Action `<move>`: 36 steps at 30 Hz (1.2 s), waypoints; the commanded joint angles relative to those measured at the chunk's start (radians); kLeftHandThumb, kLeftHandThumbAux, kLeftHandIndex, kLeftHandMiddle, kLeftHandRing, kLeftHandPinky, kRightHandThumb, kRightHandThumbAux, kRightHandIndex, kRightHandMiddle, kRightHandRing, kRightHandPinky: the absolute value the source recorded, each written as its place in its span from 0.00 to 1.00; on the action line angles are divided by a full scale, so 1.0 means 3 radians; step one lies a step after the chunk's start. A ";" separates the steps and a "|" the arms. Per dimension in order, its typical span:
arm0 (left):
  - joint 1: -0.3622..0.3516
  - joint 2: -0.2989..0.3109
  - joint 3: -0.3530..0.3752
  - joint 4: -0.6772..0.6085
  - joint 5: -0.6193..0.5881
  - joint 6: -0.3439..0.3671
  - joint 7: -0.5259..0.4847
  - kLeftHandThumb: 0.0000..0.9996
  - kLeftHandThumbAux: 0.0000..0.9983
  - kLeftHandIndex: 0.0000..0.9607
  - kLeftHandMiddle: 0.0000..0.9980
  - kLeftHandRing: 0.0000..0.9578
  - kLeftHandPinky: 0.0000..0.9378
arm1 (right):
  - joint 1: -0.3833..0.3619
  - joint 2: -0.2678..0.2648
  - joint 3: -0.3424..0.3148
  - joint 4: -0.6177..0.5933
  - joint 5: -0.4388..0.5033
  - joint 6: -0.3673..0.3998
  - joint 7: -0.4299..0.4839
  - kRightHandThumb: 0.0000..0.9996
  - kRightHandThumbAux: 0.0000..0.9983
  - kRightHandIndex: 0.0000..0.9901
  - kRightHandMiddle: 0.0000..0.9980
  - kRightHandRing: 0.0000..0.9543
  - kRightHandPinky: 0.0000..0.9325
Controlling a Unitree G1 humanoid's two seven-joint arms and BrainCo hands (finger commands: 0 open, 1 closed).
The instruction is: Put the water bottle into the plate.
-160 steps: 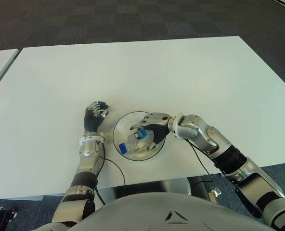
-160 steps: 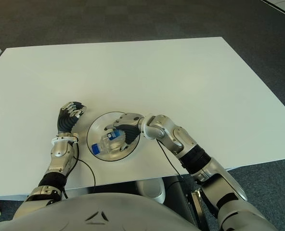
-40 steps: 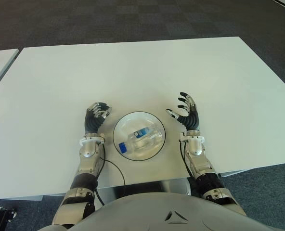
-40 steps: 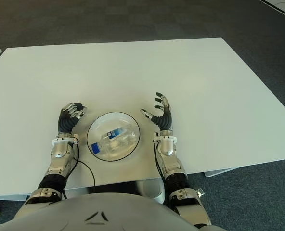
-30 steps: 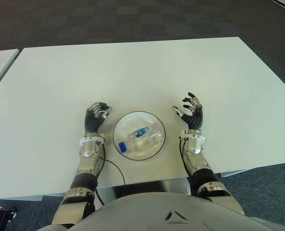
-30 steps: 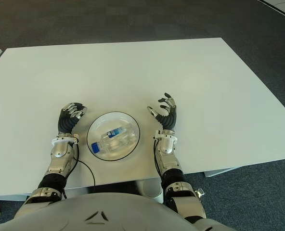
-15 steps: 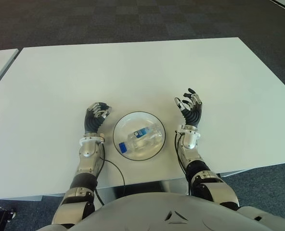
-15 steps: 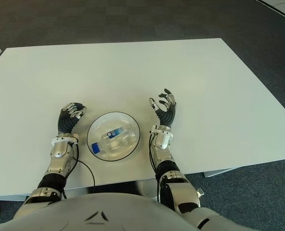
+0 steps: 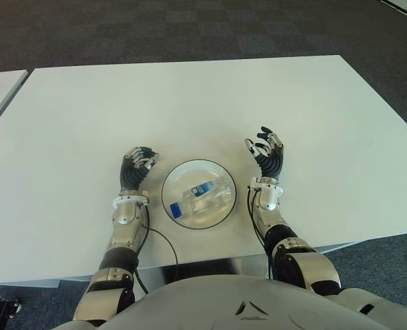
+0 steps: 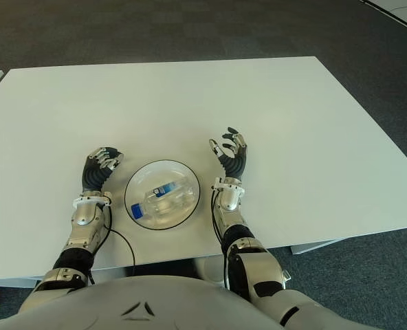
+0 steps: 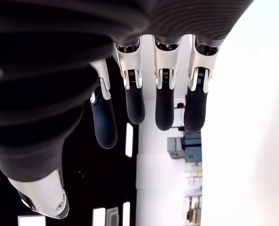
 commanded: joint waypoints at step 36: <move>0.0092 0.0048 0.0037 0.0409 -0.0031 0.0018 -0.0117 0.70 0.72 0.45 0.47 0.48 0.47 | 0.0415 -0.0281 0.0335 -0.0480 -0.0097 0.1385 0.0830 0.71 0.73 0.44 0.65 0.68 0.70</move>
